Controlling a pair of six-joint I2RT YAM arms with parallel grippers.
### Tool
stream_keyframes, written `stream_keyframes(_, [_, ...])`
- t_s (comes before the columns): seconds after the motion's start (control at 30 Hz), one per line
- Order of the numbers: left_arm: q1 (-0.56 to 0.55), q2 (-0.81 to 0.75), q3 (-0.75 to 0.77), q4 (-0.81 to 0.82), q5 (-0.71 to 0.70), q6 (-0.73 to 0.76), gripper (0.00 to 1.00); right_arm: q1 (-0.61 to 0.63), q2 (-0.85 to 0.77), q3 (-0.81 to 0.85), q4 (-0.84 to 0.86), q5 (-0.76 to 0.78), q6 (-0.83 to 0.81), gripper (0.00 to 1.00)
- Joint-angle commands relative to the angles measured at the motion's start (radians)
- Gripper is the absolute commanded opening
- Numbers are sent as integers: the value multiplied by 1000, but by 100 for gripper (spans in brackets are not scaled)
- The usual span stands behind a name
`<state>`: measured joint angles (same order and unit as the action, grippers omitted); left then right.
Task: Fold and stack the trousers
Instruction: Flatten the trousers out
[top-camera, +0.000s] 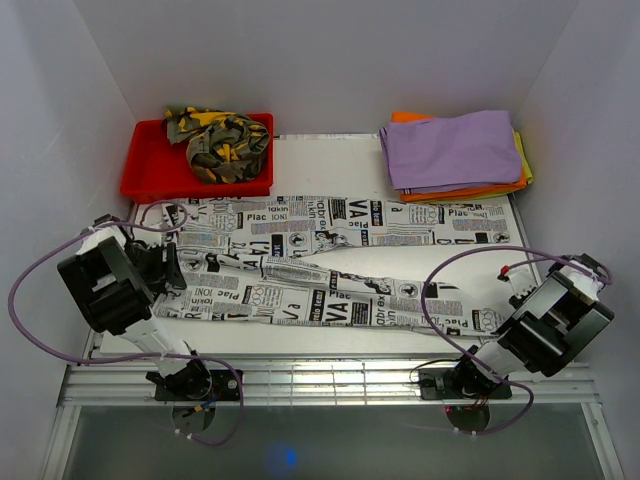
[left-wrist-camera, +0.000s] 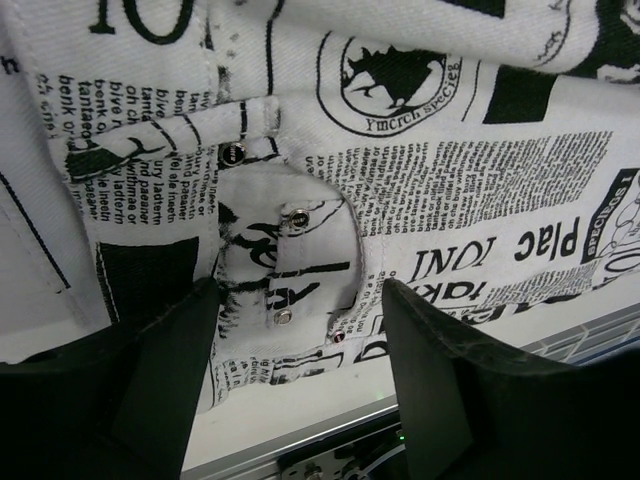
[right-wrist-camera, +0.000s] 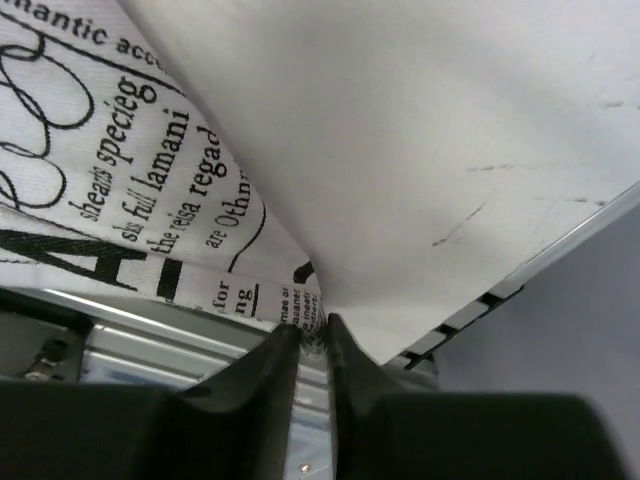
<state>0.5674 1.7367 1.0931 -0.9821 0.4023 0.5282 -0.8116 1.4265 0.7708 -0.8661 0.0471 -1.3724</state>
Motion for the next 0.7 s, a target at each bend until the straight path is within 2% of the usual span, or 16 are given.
stream_keyframes(0.0, [26, 33, 11, 16, -2, -30, 73, 5, -6, 47, 24, 34, -401, 11])
stream_keyframes(0.07, [45, 56, 13, 17, 6, -48, 64, 12, -23, 91, 15, -12, -398, 8])
stream_keyframes(0.1, [51, 64, 13, 22, 6, -56, 53, 25, -44, 113, 12, -32, -395, 8])
stream_keyframes(0.17, [66, 93, 10, 29, 0, -71, 41, 43, -60, 190, 21, -104, -373, 8])
stream_keyframes(0.2, [71, 104, 11, 36, -13, -85, 29, 64, -72, 221, 24, -121, -358, 8])
stream_keyframes(0.23, [81, 128, 11, 45, -25, -97, 23, 84, -84, 287, 29, -159, -325, 8])
stream_keyframes(0.3, [115, 179, 30, 49, -43, -125, 0, 104, -134, 393, 45, -272, -274, 8])
stream_keyframes(0.33, [129, 194, 53, 49, -46, -135, 0, 104, -179, 412, 55, -317, -283, 8])
stream_keyframes(0.4, [141, 201, 70, 48, -49, -140, 0, 97, -297, 305, 58, -329, -415, 8])
stream_keyframes(0.43, [146, 199, 76, 48, -62, -139, 0, 86, -395, 112, 81, -278, -551, 8])
stream_keyframes(0.47, [153, 195, 83, 46, -72, -134, 0, 68, -446, 0, 100, -241, -603, 8])
stream_keyframes(0.57, [196, 188, 137, 17, -86, -93, 0, 57, -391, -147, 68, -55, -625, 8])
stream_keyframes(0.6, [206, 188, 154, 4, -89, -76, 0, 57, -383, -175, 65, -12, -639, 16])
stream_keyframes(0.67, [222, 158, 194, -15, -108, -41, 0, 55, -374, -170, 29, 14, -646, 51])
